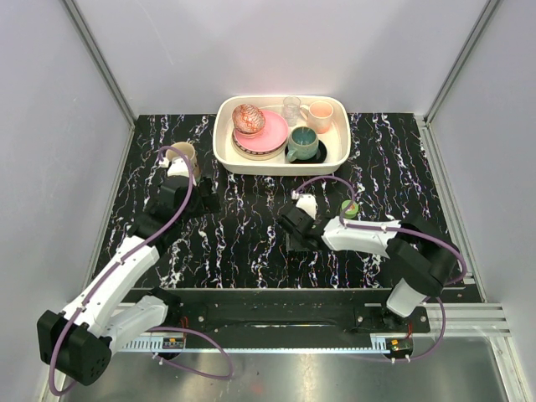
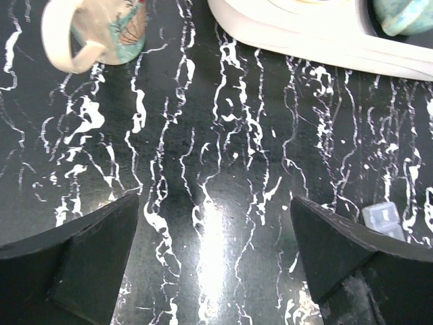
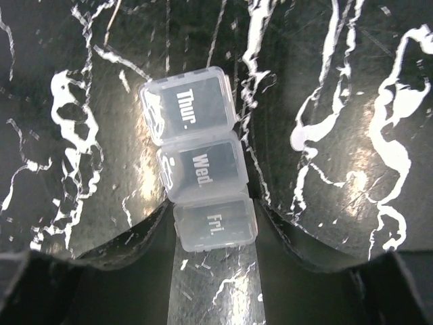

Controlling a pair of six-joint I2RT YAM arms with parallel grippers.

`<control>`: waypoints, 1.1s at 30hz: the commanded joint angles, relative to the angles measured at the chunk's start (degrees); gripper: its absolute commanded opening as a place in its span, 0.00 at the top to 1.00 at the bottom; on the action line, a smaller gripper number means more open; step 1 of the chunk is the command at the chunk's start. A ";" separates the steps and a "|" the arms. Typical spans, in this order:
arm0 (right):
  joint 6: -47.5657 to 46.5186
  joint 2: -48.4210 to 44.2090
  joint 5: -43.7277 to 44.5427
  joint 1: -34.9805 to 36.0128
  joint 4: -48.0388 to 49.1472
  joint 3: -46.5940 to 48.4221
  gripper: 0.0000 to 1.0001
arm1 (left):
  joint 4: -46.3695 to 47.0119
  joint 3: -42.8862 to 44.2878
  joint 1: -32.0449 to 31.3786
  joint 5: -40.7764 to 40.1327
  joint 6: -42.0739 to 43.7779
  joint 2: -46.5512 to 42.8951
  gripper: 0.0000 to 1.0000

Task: Sort the pills into containers

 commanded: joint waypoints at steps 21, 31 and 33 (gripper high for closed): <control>-15.47 -26.16 -26.37 0.29 14.40 -6.31 0.97 | 27.85 -16.52 -4.90 31.59 -28.46 -9.02 0.01; -15.03 -26.60 -28.66 0.73 14.49 -4.99 0.98 | 30.22 -16.16 -9.73 29.22 -29.96 -5.69 0.01; -14.94 -26.95 -29.10 0.73 14.66 -4.90 0.98 | 31.45 -16.43 -10.96 28.61 -30.31 -5.16 0.01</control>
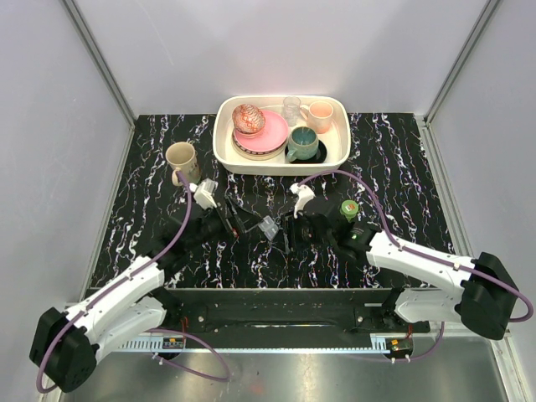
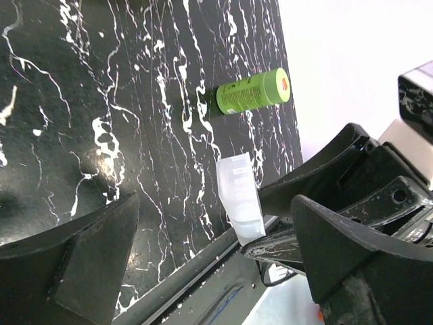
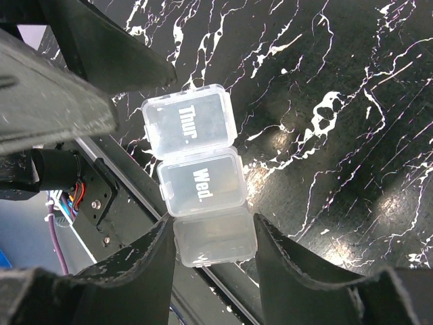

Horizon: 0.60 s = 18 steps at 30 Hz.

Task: Sort the pills into containers

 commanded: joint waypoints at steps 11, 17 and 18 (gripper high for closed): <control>-0.14 -2.83 -3.73 0.69 3.52 1.70 0.98 | 7.45 4.28 -6.07 -2.55 -2.36 7.14 0.03; -0.23 -3.71 -2.68 0.78 3.52 1.44 0.98 | 9.02 3.76 -7.74 -2.82 -3.15 8.19 0.16; -0.31 -3.71 -2.50 0.78 3.52 1.44 0.98 | 8.94 3.76 -7.92 -2.82 -3.32 8.37 0.17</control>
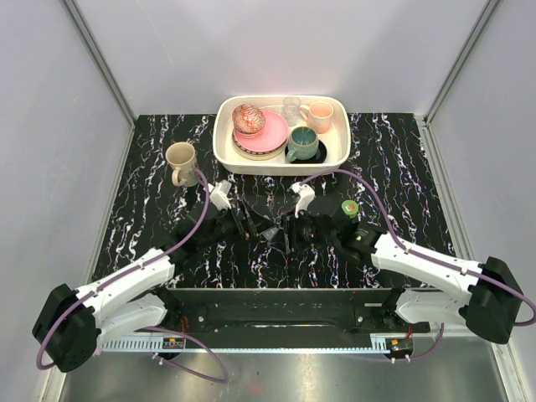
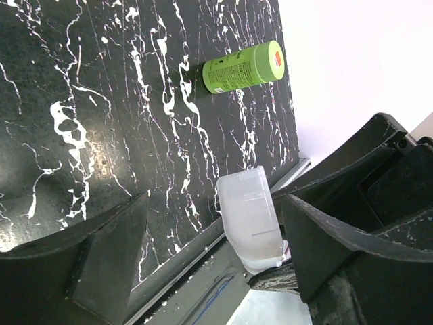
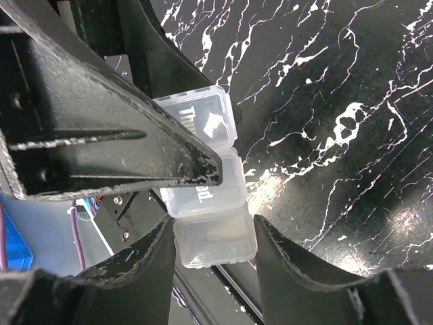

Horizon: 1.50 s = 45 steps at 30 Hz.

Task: Sort the pills into containers

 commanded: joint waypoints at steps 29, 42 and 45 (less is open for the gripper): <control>-0.18 -2.67 0.91 0.52 4.19 -0.41 0.91 | 7.84 0.21 -3.45 -0.48 -2.50 0.94 0.98; 5.26 -5.92 -10.16 0.34 13.23 -2.96 0.96 | 12.41 -1.90 -3.54 2.25 -2.07 -0.02 1.00; 6.23 -6.09 -10.52 0.34 13.59 -2.78 0.83 | 12.50 -1.82 -3.54 2.86 -1.72 -0.46 1.00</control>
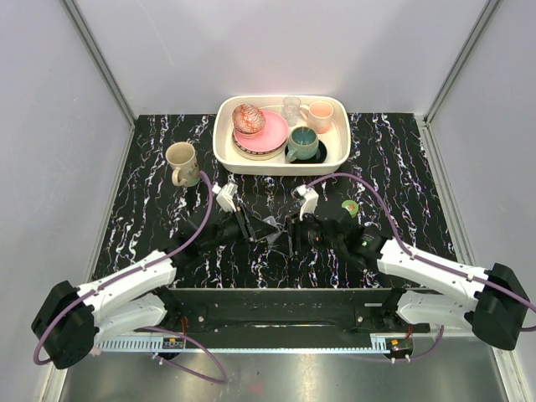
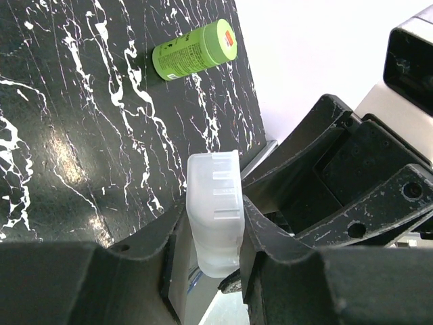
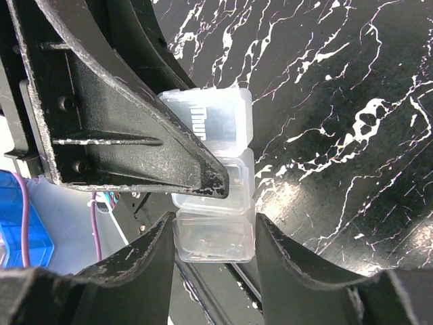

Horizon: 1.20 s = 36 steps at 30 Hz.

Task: Sort the pills into containers

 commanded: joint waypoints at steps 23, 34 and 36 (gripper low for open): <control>-1.44 -11.78 7.75 -4.85 -7.56 2.38 0.31 | 3.23 -0.68 0.13 1.32 2.01 -3.67 1.00; -1.54 -9.41 16.72 -5.81 -13.72 2.65 0.38 | 2.61 -0.94 0.13 1.67 1.74 -6.39 1.00; -1.19 -8.10 16.72 -5.81 -13.63 2.56 0.39 | 2.79 -0.94 0.13 2.11 1.74 -6.57 1.00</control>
